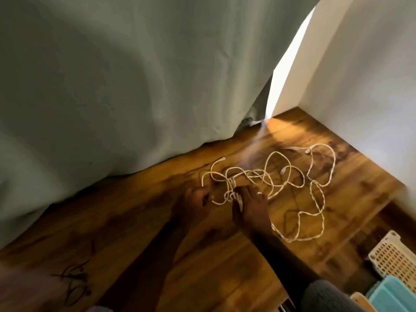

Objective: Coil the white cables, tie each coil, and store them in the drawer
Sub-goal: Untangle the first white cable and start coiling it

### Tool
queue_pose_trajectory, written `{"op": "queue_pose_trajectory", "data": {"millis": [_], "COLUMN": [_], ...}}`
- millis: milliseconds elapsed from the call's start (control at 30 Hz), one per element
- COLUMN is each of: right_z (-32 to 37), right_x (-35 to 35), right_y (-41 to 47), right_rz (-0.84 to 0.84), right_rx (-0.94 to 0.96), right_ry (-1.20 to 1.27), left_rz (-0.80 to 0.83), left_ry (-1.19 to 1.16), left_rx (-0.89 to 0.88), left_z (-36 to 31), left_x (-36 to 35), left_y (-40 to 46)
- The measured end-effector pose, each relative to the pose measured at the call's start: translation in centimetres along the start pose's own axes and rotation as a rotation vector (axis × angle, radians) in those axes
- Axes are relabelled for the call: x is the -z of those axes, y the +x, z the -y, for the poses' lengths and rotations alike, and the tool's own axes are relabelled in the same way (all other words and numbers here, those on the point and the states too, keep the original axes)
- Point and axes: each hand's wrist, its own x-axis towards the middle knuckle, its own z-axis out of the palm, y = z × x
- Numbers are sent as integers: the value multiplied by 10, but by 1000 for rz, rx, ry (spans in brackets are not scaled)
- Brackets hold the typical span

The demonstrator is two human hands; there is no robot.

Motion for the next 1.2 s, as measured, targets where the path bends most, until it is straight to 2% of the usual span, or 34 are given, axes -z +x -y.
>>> {"op": "queue_pose_trajectory", "data": {"millis": [67, 167, 267, 367, 500, 567, 700, 1000, 1100, 1200], "right_z": [-5, -10, -11, -6, 1, -1, -5, -15, -14, -13], "right_x": [-9, -30, -58, -85, -107, -110, -115, -122, -117, -115], "right_y": [9, 18, 22, 25, 26, 25, 25, 25, 23, 16], "right_rz": [-45, -37, -39, -131, -263, -276, -155, -205, -243, -336], "right_rx": [-111, -178, -120, -65, 15, 48, 110, 192, 201, 267], "right_ry": [-90, -157, -205, -191, -134, -121, -205, -141, -25, 97], "left_rz": [20, -45, -101, -99, -212, -205, -154, -155, -231, -398], "left_ry": [-109, -283, -308, -363, -416, -464, -426, -383, -412, -347], "left_rx": [-88, -9, -50, -94, -260, -276, -294, -290, -258, -329], "left_z": [-3, -1, 14, 39, 59, 64, 67, 66, 68, 73], "left_x": [-18, -46, -69, -77, -74, -76, -78, -77, -75, -77], "left_y": [11, 23, 35, 53, 60, 61, 62, 48, 38, 29]}}
